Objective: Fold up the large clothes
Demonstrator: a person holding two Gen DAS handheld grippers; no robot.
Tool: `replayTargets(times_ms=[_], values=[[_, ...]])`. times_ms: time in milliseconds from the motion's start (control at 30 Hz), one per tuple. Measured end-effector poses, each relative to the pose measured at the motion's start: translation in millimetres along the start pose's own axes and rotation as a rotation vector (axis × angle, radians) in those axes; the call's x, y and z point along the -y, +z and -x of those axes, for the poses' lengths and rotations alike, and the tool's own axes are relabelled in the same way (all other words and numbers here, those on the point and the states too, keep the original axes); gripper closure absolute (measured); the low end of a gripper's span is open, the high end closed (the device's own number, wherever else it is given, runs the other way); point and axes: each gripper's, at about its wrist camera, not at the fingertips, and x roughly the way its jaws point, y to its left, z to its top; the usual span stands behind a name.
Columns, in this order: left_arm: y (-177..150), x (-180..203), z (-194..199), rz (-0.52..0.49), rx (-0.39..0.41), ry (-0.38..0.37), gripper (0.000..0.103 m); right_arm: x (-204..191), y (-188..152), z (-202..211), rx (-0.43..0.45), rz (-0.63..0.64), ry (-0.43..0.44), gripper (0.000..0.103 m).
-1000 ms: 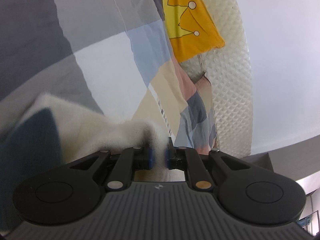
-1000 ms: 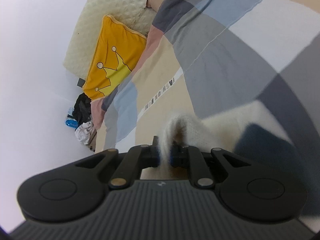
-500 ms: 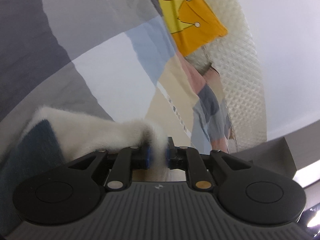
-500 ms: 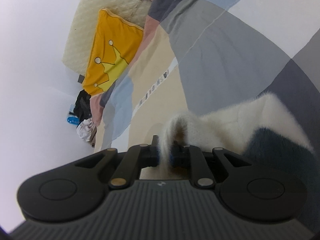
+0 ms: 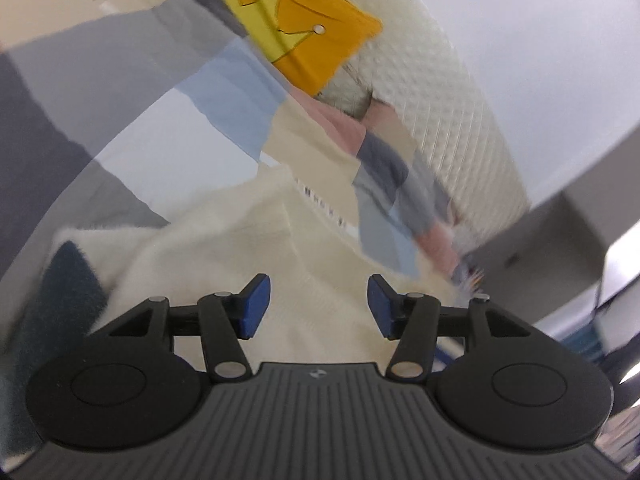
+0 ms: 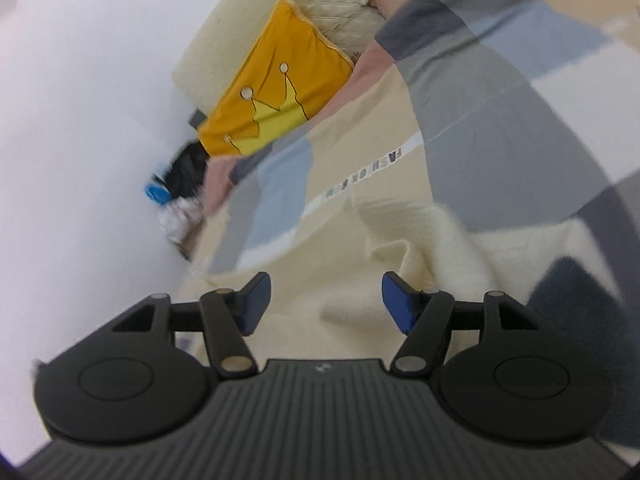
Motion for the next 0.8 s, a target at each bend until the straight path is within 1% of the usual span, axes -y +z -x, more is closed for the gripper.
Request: replayTargets(times_ms=[33,100,133,167,233,267,300,333,433,500,600,800], values=[[-4.1,4.1,-2.5,-0.040,-0.008,0.023,0.043,-6.0,-1.7,0.6,-0.004,0.038,-0.005,0.038],[-12.7,11.8,-7.3,-0.126,-0.006,0.100,0.043,-18.0,-6.2,0.1,-0.014,0.128,-0.027,0.047],[-15.4,14.1,-10.8,-0.168,-0.008,0.140,0.043,-22.8,-8.5,-1.4,-0.019,0.173,-0.050,0.048],[-18.4,16.1,-14.4,-0.203,-0.016,0.174,0.043,-26.6,-10.8,-2.9,-0.017,0.223,-0.088,0.049],[-24.2,16.8,-22.1,-0.252,-0.028,0.231,0.043,-28.5,-14.2,-6.3,0.004,0.293,-0.173,0.056],[-26.5,14.1,-23.9,-0.264,-0.031,0.252,0.043,-26.5,-14.7,-7.2,0.015,0.312,-0.212,0.063],[-27.9,11.6,-27.3,-0.275,-0.037,0.279,0.043,-23.2,-14.4,-8.0,0.026,0.325,-0.247,0.065],[-28.4,7.7,-31.3,-0.276,-0.045,0.300,0.043,-18.2,-13.5,-8.8,0.032,0.330,-0.276,0.065],[-29.9,-4.0,-40.3,-0.261,-0.069,0.330,0.044,-4.7,-13.1,-13.5,0.016,0.331,-0.304,0.066],[-31.3,-9.2,-44.5,-0.259,-0.081,0.343,0.044,5.0,-15.3,-20.5,-0.010,0.318,-0.318,0.068],[-34.7,-8.3,-47.9,-0.282,-0.090,0.362,0.044,15.3,-24.1,-33.3,-0.055,0.328,-0.339,0.068],[-40.2,4.9,-47.8,-0.343,-0.098,0.411,0.044,13.9,-30.2,-33.9,-0.052,0.346,-0.343,0.068]])
